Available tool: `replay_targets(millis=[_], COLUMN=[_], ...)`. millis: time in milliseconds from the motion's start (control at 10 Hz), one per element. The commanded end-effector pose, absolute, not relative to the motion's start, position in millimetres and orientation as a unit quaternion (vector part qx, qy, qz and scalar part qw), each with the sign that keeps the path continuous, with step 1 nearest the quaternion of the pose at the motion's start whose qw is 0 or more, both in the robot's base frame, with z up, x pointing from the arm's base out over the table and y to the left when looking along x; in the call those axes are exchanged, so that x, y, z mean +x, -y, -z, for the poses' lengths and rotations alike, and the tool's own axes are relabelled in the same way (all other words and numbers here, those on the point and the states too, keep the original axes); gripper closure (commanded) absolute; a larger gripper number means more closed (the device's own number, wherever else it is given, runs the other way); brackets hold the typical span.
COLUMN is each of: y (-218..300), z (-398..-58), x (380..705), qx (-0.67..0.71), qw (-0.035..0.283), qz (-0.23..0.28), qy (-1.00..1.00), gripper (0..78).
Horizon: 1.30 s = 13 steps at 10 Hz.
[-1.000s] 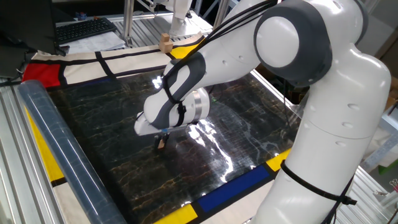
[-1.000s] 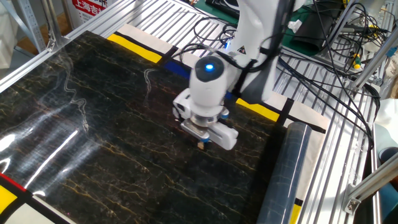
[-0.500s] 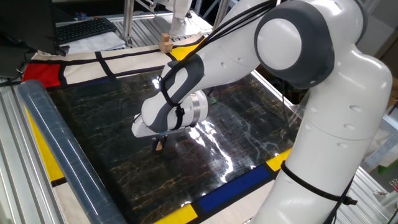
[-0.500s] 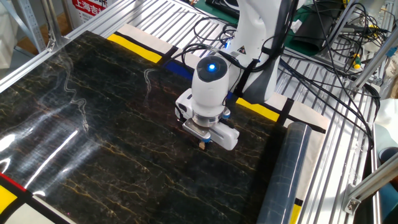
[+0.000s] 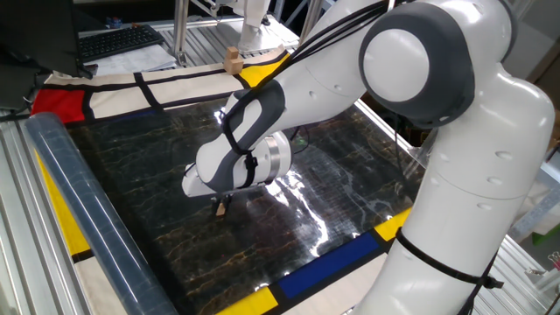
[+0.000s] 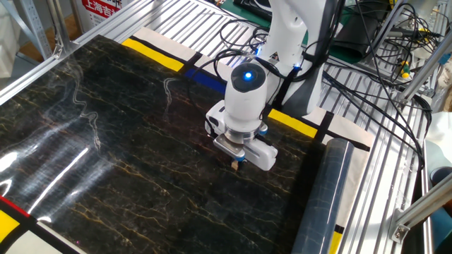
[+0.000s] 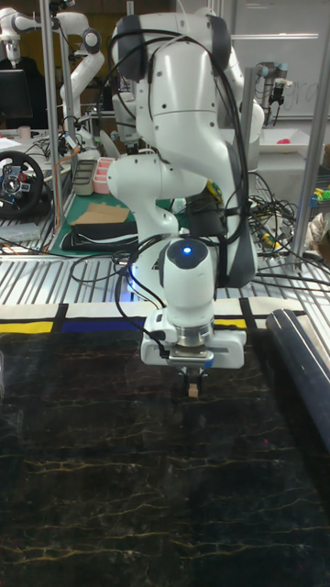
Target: Hold a small block with the gripper and sweep it from left to right on the table
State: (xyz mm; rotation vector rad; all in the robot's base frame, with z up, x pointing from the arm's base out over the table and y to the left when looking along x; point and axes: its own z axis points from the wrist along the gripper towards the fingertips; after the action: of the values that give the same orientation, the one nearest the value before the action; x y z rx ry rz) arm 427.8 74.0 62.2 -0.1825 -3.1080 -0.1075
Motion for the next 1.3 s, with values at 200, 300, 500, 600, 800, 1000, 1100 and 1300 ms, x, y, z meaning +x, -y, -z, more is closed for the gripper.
replay_targets(millis=[200,300,500,600,800,1000,1100,1300], y=[-80,-80,-80,-80,-84,-95,-107,-122], z=[-47,-47,-47,-47,-47,-47,-49,-52], x=[417,417,417,417,416,414,413,410], qx=[-0.068,-0.051,-0.002,0.016,0.018,0.014,0.011,0.008], qw=[0.022,0.023,0.025,0.023,0.021,0.022,0.024,0.026], qz=[0.026,0.015,0.01,0.01,0.01,0.01,0.01,0.011], qy=[0.997,0.998,1.0,1.0,1.0,1.0,1.0,1.0], gripper=[76.4,76.4,76.4,76.4,76.4,76.4,76.4,76.4])
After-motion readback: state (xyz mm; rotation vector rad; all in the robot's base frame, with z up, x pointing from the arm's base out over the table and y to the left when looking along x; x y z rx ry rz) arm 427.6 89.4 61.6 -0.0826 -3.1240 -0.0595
